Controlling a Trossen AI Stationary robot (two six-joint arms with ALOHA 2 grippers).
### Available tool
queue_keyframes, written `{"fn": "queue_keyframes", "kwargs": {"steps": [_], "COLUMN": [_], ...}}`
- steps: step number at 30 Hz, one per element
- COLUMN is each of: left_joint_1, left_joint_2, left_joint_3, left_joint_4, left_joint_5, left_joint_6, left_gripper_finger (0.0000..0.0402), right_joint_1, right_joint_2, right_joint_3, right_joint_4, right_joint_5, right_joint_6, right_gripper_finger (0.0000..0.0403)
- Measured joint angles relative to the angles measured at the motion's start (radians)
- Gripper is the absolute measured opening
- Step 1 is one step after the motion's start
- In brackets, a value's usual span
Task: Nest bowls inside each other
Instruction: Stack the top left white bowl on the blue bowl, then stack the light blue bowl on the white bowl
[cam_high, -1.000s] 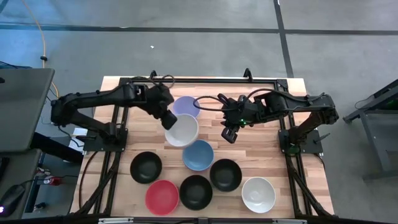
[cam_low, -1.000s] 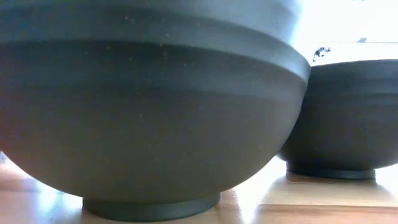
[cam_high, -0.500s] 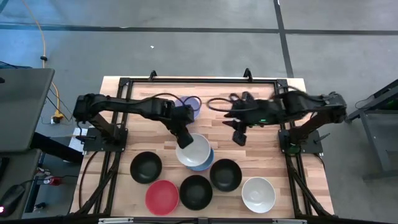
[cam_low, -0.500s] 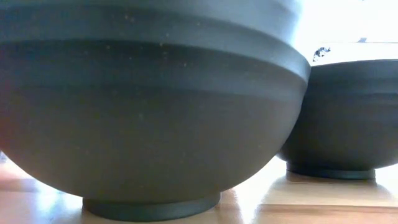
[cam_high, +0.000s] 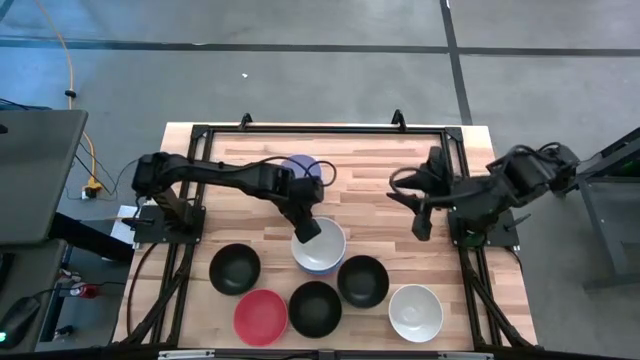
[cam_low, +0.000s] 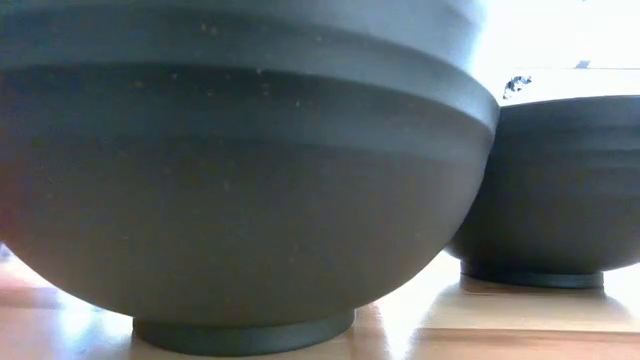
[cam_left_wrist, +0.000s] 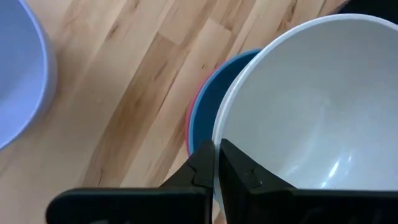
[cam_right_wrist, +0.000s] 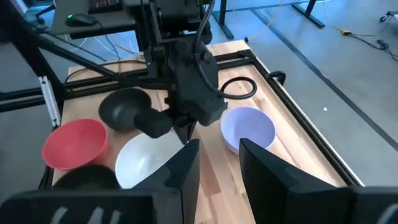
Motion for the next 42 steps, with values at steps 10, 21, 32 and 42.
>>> {"fn": "queue_keyframes", "kwargs": {"steps": [10,21,32,42], "left_joint_1": [-0.015,-0.042,0.000,0.243], "left_joint_2": [0.080,0.116,0.032,-0.053], "left_joint_3": [0.001,0.000,0.000,0.000], "left_joint_4": [0.005,0.088,0.029,-0.146], "left_joint_5": [-0.049,-0.055,-0.095,-0.270], "left_joint_6": [0.003,-0.001,0.057,0.232], "left_gripper_finger": [0.0000,0.0026,0.0159,0.0176], "right_joint_1": [0.094,0.175,0.174,0.163], "right_joint_2": [0.007,0.007,0.017,0.141], "right_joint_3": [0.000,0.000,0.000,0.000], "right_joint_4": [-0.056,-0.112,-0.157,-0.410], "right_joint_5": [0.090,0.153,0.168,0.046], "right_joint_6": [0.110,0.217,0.281,0.737], "right_gripper_finger": [0.0105,0.0105,0.0105,0.0105]}}
